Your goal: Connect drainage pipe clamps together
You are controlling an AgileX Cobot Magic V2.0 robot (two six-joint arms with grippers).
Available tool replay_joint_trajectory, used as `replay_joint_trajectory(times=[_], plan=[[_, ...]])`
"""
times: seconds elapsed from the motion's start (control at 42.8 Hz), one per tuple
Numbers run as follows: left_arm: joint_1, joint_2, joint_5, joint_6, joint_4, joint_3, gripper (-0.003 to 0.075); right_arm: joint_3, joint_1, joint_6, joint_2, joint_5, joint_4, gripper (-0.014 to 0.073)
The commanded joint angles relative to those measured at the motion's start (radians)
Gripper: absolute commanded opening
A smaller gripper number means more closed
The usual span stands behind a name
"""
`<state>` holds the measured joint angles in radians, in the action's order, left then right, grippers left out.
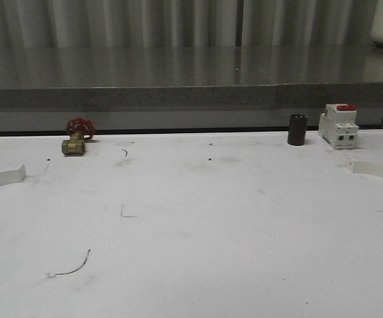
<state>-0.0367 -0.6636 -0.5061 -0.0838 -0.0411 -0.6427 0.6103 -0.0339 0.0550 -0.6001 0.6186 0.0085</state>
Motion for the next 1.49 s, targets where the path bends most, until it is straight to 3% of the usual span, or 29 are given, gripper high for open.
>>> replay_joint_trajectory(times=[0.0, 0.07, 0.187, 0.374, 0.42, 0.49, 0.911, 1.471], plan=[[-0.006, -0.038, 0.066, 0.001, -0.013, -0.028, -0.0020, 0.034, 0.004, -0.008, -0.022, -0.064, -0.009, -0.0062], [-0.006, -0.062, 0.066, 0.001, -0.013, -0.028, -0.0019, 0.034, 0.004, -0.008, -0.022, -0.065, -0.009, -0.0037], [-0.006, -0.101, 0.066, 0.001, -0.013, -0.028, 0.0058, 0.034, 0.004, -0.008, -0.022, -0.068, -0.009, 0.0117], [-0.006, -0.152, 0.095, 0.001, -0.013, -0.028, 0.0428, 0.034, 0.004, -0.008, -0.022, -0.066, -0.009, 0.0443], [-0.006, -0.165, 0.102, 0.001, -0.013, -0.028, 0.0501, 0.034, 0.004, -0.008, -0.022, -0.066, -0.009, 0.0475], [-0.006, -0.190, 0.102, 0.001, -0.013, -0.029, 0.0549, 0.034, 0.004, -0.008, -0.022, -0.066, -0.009, 0.0478], [-0.006, -0.535, -0.130, 0.001, 0.057, -0.254, 0.0554, 0.034, 0.004, -0.008, -0.022, -0.067, -0.009, 0.0478], [0.051, -1.003, -0.188, 0.001, 0.007, -0.476, 0.0554, 0.034, 0.004, -0.008, -0.022, -0.067, -0.009, 0.0478]])
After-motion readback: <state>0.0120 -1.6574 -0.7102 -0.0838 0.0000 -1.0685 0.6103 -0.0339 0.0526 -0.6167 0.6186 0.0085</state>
